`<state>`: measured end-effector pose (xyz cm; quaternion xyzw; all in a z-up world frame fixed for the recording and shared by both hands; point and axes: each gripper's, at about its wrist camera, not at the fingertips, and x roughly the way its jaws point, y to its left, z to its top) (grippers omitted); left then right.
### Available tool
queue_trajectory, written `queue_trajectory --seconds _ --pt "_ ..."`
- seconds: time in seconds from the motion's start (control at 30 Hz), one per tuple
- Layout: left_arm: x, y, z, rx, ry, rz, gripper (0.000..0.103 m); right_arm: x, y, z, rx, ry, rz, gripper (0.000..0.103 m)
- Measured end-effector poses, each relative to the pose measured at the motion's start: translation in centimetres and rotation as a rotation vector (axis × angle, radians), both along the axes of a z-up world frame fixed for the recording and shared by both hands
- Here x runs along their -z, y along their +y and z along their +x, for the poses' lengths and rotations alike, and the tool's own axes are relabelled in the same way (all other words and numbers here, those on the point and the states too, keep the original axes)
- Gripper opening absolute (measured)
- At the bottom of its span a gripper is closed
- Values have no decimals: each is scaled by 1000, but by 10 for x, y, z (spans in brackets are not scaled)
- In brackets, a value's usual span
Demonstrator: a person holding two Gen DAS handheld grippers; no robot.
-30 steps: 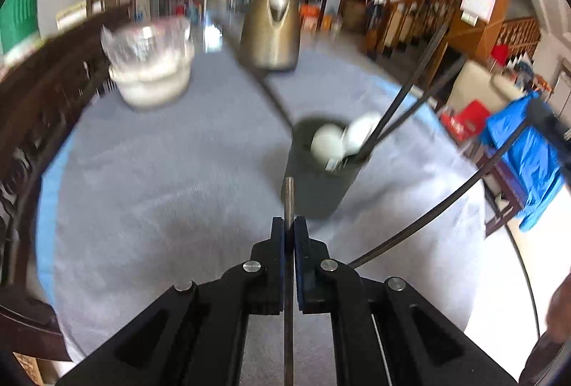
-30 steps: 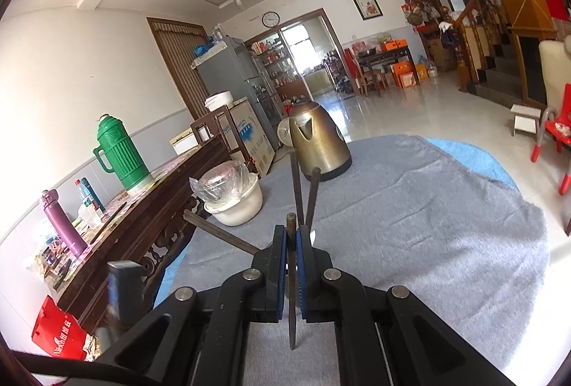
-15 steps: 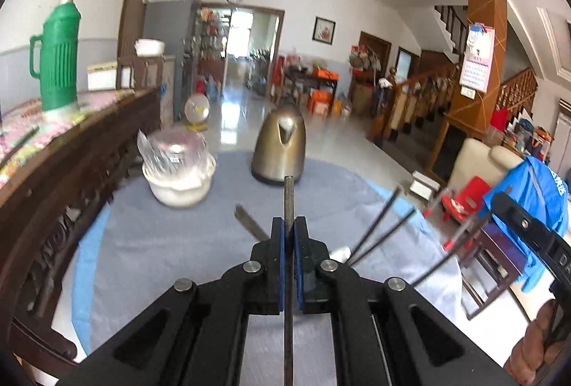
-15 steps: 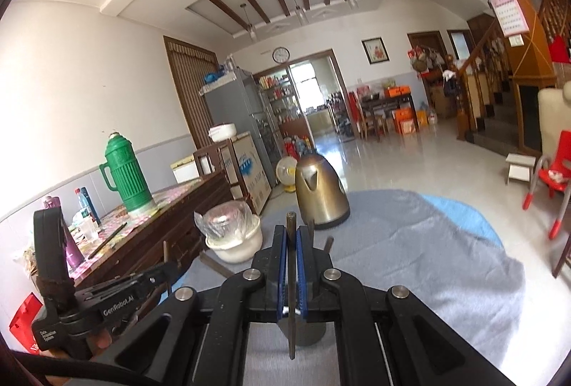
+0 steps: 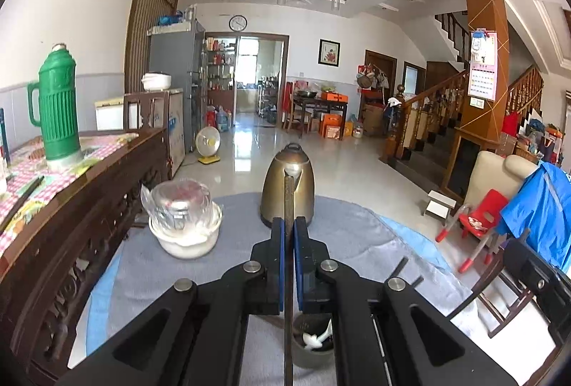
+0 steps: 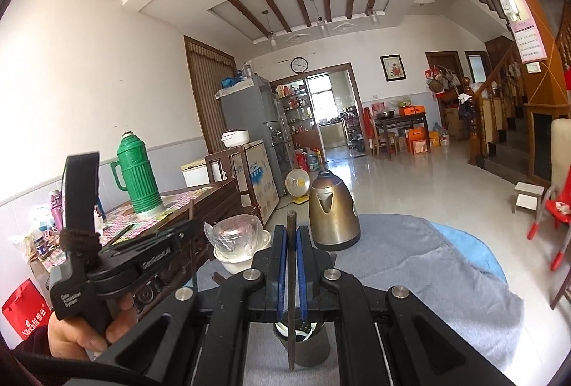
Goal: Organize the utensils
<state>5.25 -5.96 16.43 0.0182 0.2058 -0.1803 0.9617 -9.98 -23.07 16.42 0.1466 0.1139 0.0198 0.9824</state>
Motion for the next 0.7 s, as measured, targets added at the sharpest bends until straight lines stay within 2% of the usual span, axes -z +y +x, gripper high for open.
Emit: queue_trajectory --seconds 0.33,0.7 --pt "-14 -16 14 -8 -49 17 5 -14 -4 11 4 -33 -27 5" --pt "-16 -22 35 -23 -57 -3 5 -22 -1 26 1 -67 -29 5"
